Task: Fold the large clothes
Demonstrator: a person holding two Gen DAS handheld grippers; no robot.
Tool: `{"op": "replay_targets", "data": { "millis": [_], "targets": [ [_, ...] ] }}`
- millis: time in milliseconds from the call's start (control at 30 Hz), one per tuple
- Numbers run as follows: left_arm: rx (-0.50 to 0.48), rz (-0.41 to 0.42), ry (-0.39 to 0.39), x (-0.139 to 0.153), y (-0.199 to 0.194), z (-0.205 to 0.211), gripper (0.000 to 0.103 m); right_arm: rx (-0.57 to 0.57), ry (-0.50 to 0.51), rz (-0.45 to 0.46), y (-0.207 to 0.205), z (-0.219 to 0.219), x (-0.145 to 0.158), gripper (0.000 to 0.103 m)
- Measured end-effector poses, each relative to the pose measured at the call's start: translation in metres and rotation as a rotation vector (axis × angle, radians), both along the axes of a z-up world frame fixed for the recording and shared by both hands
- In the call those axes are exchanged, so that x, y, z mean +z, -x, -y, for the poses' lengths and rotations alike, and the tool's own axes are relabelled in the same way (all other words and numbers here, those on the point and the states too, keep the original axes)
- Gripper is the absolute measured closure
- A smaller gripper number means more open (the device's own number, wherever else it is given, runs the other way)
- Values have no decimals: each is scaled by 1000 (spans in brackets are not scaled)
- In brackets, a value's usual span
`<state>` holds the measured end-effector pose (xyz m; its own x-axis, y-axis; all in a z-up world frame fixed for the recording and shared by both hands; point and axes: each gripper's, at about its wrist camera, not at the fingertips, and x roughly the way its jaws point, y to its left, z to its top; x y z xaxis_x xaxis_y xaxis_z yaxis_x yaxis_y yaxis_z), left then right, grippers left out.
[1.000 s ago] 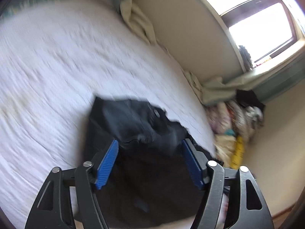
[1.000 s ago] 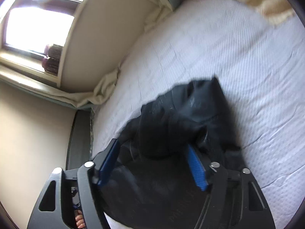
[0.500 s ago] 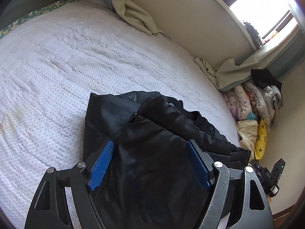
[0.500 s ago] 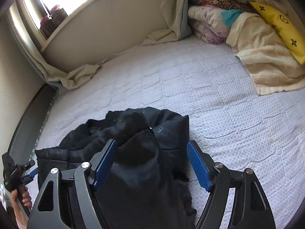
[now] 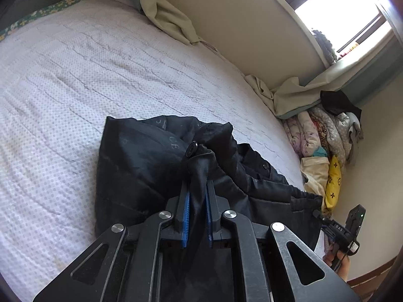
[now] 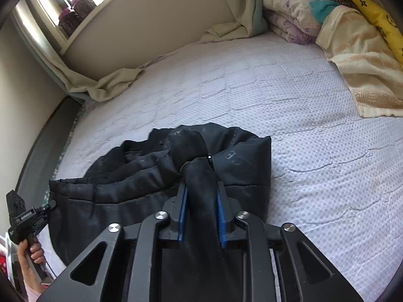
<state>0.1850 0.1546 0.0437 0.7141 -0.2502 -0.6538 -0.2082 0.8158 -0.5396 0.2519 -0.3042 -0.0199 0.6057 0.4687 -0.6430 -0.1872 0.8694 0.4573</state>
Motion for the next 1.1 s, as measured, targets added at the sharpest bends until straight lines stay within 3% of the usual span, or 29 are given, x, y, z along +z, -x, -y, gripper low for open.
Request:
{"op": "replay_targets", "data": {
  "millis": [267,367,533,667,833,1000,1100],
  "targets": [
    [20,-29,-7,7,38,-8,92,-4,-12,-73,30,12,3,91],
    [39,-97,-7,-16,38,-13,92,-25,-15,-131,34,17,-11,91],
    [72,-206,59,-58,25,-23,91,-53,6,-193,27,11,-40,91],
    [64,-211,-19,-60,18,-14,86,-67,66,-179,21,3,-52,91],
    [53,-221,-44,-74,12,-9,85,-67,155,-177,17,-10,-72,91],
    [13,-197,-203,-78,6,13,84,-57,207,-137,15,-18,-84,91],
    [35,-206,-156,-74,4,8,82,-76,170,-151,13,-14,-85,90]
  ]
}}
